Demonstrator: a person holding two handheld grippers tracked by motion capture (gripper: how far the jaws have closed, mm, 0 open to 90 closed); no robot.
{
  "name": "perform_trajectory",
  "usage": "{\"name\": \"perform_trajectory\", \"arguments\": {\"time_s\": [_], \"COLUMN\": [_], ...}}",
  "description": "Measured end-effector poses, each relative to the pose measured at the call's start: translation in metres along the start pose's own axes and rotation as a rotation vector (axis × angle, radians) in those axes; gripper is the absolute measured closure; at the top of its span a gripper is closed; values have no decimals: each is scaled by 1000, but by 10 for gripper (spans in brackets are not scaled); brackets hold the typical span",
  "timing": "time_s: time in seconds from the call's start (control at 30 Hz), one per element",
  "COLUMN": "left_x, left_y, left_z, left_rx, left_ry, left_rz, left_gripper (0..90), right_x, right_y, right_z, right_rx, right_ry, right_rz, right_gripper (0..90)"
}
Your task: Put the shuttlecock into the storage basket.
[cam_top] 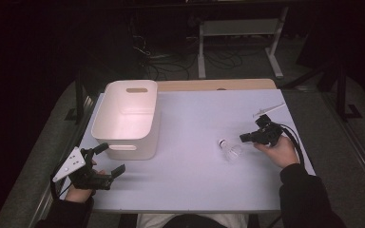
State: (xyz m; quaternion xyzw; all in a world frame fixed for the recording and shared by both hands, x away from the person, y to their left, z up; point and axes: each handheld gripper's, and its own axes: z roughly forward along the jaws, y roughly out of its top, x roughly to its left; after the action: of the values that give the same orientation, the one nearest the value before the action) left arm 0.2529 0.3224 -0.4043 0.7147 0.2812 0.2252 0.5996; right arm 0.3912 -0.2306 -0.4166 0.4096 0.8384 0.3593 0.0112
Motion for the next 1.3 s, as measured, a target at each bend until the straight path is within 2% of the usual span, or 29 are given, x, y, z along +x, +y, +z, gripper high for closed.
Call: {"name": "perform_trajectory", "arguments": {"time_s": [0.27, 0.3, 0.77, 1.3], "left_x": [0, 0, 0, 0], "left_y": [0, 0, 0, 0], "left_z": [0, 0, 0, 0], "left_rx": [0, 1, 0, 1], "left_ry": [0, 1, -2, -2], "left_rz": [1, 0, 1, 1], "left_gripper": [0, 0, 0, 0], "right_x": [-4, -6, -6, 3], "right_y": [-6, -10, -18, -16], "right_z": [5, 8, 15, 20], "right_rx": [19, 44, 65, 74], "right_ry": [21, 25, 52, 89], "right_rz": [29, 37, 55, 32], "right_gripper": [888, 889, 890, 889]}}
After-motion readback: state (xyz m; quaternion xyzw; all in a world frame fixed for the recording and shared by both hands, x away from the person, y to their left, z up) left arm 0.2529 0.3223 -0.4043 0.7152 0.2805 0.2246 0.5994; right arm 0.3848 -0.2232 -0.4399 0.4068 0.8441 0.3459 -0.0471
